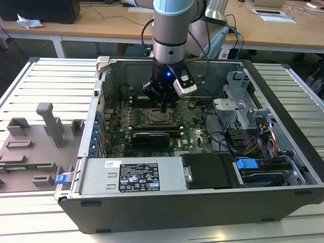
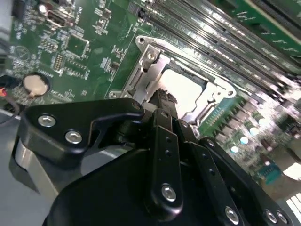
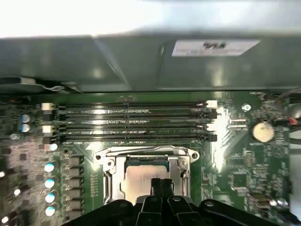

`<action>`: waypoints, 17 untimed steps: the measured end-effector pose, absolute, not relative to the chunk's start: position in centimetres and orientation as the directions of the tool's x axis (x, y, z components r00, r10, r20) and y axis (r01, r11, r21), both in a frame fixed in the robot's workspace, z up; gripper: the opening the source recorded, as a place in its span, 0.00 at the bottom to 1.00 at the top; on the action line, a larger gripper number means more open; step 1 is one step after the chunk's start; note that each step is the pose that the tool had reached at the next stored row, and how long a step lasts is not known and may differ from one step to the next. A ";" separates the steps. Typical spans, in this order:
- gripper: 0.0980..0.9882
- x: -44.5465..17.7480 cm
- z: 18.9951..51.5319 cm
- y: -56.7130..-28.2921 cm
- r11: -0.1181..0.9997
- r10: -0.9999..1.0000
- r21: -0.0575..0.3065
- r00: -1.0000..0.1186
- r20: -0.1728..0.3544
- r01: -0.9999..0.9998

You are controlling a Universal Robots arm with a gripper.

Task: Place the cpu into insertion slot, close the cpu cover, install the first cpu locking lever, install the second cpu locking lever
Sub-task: 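Install the first cpu locking lever, then install the second cpu locking lever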

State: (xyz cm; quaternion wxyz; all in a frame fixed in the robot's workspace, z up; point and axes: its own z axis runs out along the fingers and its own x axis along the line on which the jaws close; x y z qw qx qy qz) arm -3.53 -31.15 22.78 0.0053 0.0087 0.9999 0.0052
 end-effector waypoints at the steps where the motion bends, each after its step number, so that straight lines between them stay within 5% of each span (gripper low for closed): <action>1: 0.01 -3.5 23.2 -31.2 1.000 0.017 0.010 -1.000 -0.010 0.017; 5: 0.01 -3.5 26.1 -31.2 1.000 0.018 0.008 -1.000 -0.011 0.017; 17: 0.01 -3.5 26.2 -32.5 1.000 0.018 0.008 -1.000 -0.010 0.017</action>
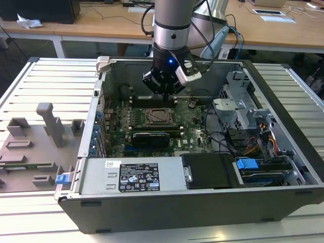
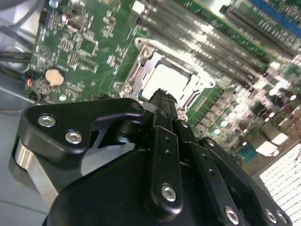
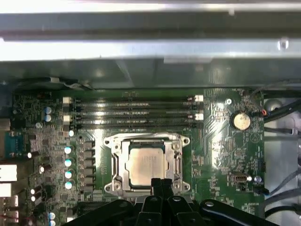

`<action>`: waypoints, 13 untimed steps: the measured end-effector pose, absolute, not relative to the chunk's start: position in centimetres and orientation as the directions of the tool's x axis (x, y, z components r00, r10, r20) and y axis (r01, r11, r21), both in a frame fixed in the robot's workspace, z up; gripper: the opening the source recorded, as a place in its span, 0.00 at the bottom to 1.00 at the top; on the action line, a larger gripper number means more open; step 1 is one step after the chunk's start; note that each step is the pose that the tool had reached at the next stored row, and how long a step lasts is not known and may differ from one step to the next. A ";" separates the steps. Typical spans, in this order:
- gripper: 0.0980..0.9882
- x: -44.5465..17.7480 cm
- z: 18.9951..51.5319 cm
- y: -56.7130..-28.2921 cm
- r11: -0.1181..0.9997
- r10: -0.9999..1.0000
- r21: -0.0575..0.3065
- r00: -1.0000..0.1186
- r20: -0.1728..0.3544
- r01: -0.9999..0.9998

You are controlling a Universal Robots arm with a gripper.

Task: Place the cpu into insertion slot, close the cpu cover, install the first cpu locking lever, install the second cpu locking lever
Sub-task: 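Install the second cpu locking lever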

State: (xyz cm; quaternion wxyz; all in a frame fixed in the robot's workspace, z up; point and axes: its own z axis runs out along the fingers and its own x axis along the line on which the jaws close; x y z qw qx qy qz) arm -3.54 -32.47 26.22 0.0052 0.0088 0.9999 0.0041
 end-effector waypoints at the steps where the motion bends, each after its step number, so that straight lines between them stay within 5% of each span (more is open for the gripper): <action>1: 0.01 -3.5 26.2 -32.8 1.000 0.017 0.008 -1.000 -0.010 0.017; 7: 0.01 -3.9 25.8 -35.9 1.000 0.017 0.022 -1.000 -0.010 0.017; 10: 0.01 -4.9 25.5 -37.2 0.996 0.018 0.091 -1.000 -0.009 0.017; 13: 0.01 -5.7 24.4 -37.4 0.995 0.018 0.093 -1.000 -0.009 0.017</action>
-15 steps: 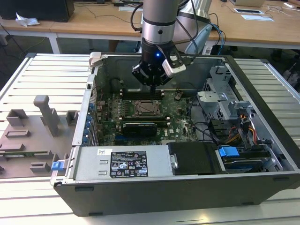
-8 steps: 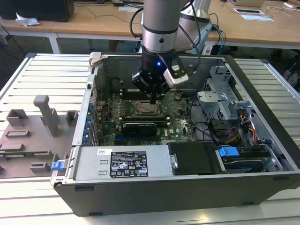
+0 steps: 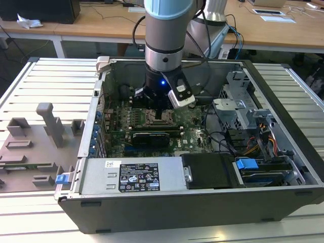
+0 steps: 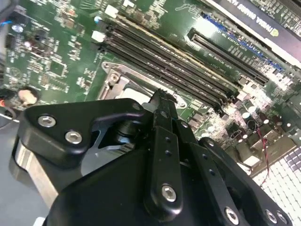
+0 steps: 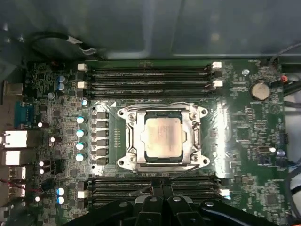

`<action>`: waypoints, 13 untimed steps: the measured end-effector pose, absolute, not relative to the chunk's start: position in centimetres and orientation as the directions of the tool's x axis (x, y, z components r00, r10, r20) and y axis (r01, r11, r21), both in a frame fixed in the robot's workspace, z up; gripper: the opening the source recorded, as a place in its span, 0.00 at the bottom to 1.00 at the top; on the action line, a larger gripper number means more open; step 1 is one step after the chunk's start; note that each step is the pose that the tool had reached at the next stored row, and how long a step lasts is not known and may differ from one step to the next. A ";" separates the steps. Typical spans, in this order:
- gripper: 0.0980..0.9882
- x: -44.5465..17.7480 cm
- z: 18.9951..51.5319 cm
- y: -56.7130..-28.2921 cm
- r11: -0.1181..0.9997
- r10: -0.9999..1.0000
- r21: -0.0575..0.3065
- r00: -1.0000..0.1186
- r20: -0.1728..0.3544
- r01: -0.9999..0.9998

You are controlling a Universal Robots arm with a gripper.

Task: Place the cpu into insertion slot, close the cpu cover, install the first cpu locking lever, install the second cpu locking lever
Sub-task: 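Install the second cpu locking lever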

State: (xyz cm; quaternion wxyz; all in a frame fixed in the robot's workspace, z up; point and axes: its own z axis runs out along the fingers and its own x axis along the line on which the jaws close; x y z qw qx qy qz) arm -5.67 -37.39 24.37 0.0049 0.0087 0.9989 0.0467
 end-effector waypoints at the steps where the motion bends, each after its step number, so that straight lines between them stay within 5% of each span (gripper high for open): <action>1: 0.01 -6.0 24.0 -37.4 0.995 0.018 0.093 -1.000 -0.009 0.017; 8: 0.01 -7.6 21.6 -37.4 0.995 -0.002 0.096 -1.000 -0.009 -0.003; 13: 0.01 -8.1 21.1 -37.4 0.990 -0.031 0.137 -0.999 -0.010 -0.032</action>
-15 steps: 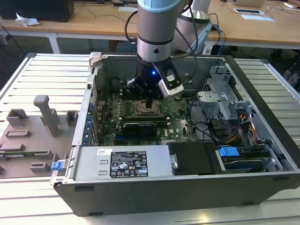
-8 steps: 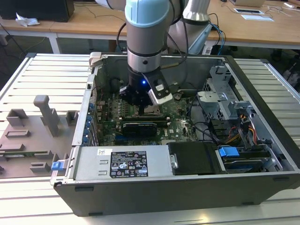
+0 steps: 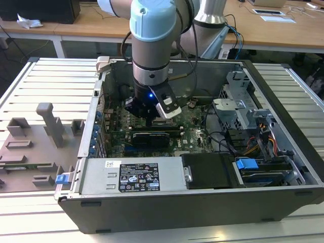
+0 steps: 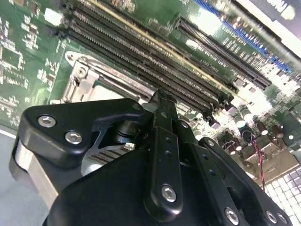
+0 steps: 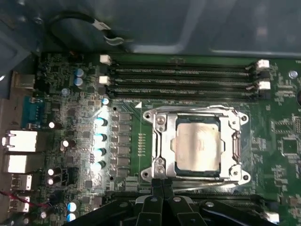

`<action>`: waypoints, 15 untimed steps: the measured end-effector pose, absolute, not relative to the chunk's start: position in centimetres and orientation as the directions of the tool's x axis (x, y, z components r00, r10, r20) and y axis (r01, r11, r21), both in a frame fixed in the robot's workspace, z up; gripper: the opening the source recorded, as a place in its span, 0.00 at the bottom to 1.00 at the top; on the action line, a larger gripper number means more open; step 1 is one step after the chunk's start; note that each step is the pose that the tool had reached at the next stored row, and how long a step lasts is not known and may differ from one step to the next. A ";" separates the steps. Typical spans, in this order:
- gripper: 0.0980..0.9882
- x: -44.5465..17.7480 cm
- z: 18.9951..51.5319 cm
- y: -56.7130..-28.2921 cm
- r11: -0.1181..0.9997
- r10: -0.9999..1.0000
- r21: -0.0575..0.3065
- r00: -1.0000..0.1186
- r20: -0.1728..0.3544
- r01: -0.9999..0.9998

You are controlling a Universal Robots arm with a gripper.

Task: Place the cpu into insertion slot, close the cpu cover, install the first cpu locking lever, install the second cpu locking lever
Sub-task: 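Install the second cpu locking lever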

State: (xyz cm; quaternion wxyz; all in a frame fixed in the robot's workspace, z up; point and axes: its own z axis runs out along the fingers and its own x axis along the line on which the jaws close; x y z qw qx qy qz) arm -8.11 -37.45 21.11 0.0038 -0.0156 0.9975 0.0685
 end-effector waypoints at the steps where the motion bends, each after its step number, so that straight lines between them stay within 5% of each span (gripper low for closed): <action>1: 0.01 -8.2 21.0 -37.5 0.989 -0.035 0.145 -0.999 -0.010 -0.036; 15: 0.01 -9.4 19.8 -38.4 0.968 -0.098 0.230 -0.995 -0.016 -0.099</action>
